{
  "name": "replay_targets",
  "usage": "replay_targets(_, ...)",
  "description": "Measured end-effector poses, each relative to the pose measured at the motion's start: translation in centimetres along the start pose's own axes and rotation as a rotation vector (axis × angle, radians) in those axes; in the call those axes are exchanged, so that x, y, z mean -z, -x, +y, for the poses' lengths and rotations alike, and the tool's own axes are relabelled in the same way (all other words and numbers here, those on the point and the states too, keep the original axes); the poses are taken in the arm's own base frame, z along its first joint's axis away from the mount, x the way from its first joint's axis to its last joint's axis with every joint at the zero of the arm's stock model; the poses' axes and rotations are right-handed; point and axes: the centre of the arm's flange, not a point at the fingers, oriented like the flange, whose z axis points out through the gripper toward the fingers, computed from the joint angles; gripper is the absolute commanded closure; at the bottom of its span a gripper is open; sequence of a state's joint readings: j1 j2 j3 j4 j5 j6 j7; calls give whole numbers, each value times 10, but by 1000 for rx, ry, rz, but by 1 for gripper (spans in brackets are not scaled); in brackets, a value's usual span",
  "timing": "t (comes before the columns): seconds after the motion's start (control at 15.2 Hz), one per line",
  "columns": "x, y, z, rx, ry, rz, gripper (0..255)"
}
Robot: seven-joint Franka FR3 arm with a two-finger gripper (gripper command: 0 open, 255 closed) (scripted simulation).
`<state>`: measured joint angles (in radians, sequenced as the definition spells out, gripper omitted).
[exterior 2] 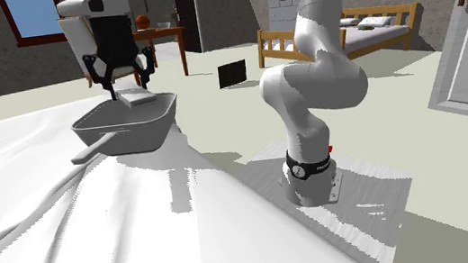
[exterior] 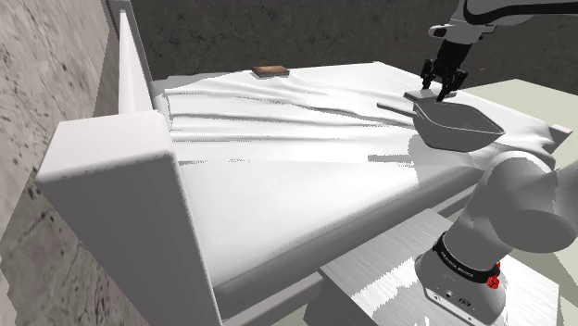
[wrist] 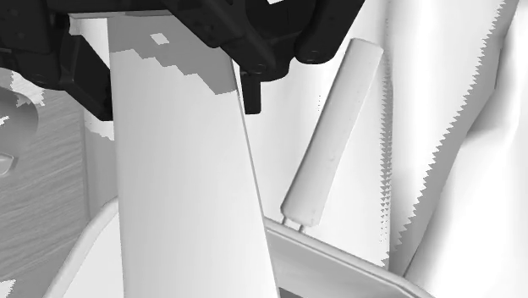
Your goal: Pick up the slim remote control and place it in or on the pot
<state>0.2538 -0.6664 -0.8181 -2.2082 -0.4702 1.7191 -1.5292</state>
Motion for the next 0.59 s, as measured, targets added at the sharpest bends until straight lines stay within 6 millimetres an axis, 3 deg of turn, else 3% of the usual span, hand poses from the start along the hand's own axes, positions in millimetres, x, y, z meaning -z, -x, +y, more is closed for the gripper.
replay_targets(0.46, -1, 93, 33, -1, -1, 2, 255)
replay_targets(0.59, -10, 109, 38, 0, 0, 0, 255)
